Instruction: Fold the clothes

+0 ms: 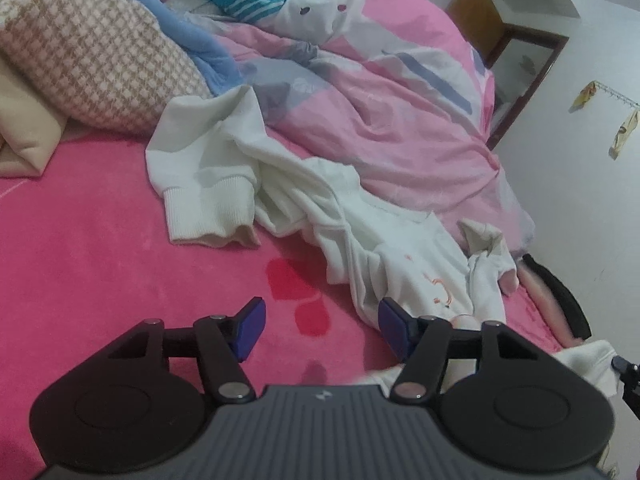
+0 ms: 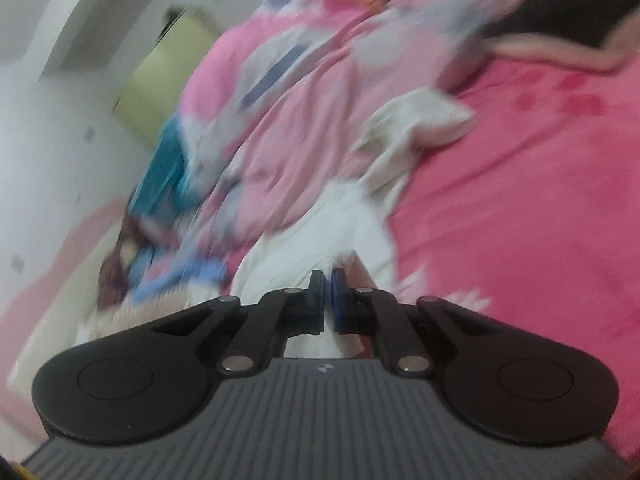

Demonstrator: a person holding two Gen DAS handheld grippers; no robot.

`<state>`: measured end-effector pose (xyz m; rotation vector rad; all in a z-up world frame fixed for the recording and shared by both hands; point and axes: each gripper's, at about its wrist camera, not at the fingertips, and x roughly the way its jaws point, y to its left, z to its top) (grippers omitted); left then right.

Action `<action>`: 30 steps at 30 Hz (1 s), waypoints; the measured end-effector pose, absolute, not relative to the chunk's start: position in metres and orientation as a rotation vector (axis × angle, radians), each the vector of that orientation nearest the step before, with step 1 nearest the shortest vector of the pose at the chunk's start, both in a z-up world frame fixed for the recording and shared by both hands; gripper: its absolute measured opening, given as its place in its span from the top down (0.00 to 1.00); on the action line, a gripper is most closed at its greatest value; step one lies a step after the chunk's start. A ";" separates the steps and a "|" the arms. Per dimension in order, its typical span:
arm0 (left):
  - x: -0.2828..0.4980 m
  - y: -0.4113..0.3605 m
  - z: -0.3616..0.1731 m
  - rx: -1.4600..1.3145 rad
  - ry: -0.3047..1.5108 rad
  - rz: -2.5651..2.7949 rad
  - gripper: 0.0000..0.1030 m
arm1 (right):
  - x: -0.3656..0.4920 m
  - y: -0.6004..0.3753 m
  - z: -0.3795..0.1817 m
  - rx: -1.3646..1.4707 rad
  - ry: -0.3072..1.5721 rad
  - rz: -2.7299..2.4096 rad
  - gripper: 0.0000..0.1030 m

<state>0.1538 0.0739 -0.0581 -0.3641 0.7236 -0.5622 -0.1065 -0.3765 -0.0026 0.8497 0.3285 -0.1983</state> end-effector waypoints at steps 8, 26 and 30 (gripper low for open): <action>0.156 0.067 -0.064 -0.351 0.765 -0.593 0.39 | -0.143 -0.430 -0.084 1.181 0.324 -0.487 0.98; 0.087 0.006 -0.067 0.019 0.736 -0.786 0.88 | -0.141 -0.353 0.006 0.887 0.359 -0.353 0.68; 0.072 0.021 -0.055 -0.031 0.715 -0.780 0.93 | -0.133 -0.334 0.005 0.882 0.395 -0.280 0.68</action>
